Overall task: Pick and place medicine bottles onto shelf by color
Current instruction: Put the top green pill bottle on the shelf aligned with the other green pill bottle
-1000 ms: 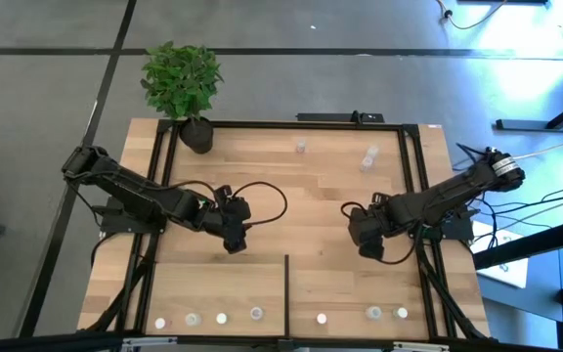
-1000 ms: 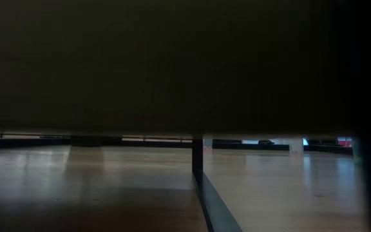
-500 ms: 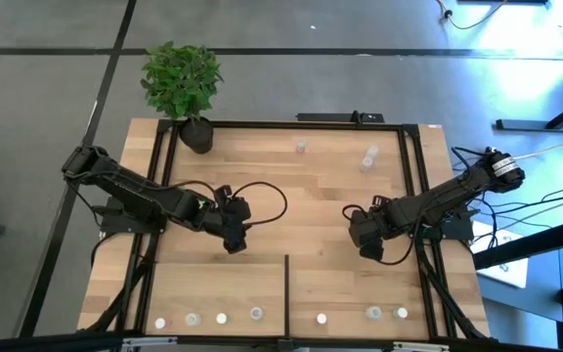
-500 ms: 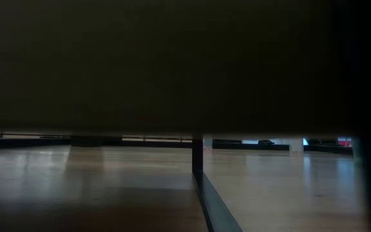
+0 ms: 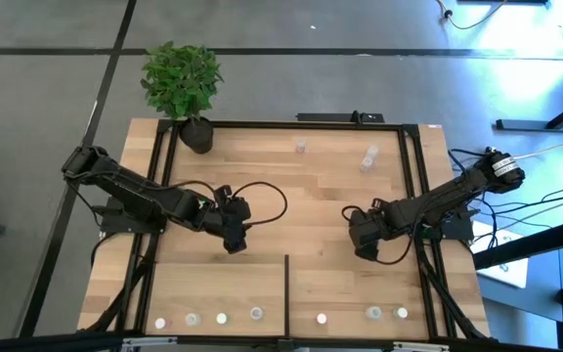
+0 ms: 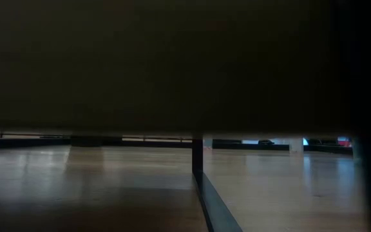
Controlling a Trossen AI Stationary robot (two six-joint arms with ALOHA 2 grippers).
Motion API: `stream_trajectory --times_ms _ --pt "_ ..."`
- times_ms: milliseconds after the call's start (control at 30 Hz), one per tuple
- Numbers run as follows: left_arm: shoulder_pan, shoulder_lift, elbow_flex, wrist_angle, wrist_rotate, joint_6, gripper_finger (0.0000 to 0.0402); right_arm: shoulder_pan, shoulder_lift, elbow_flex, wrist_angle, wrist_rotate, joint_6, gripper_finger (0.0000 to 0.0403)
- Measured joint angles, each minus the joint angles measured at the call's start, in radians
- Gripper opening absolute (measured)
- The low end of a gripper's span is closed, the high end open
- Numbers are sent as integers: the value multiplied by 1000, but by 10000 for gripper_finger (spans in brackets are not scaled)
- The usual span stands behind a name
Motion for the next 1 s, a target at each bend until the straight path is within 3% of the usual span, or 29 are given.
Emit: stream_trajectory --times_ms 267,633,1000 --pt "0 0 0 0 0 0 234 0 0 -12 6 -8 66 214" --pt "0 0 0 0 14 1 234 -17 0 -12 26 -8 110 104" --pt "-2 0 0 0 21 26 234 -141 0 72 90 0 111 123"
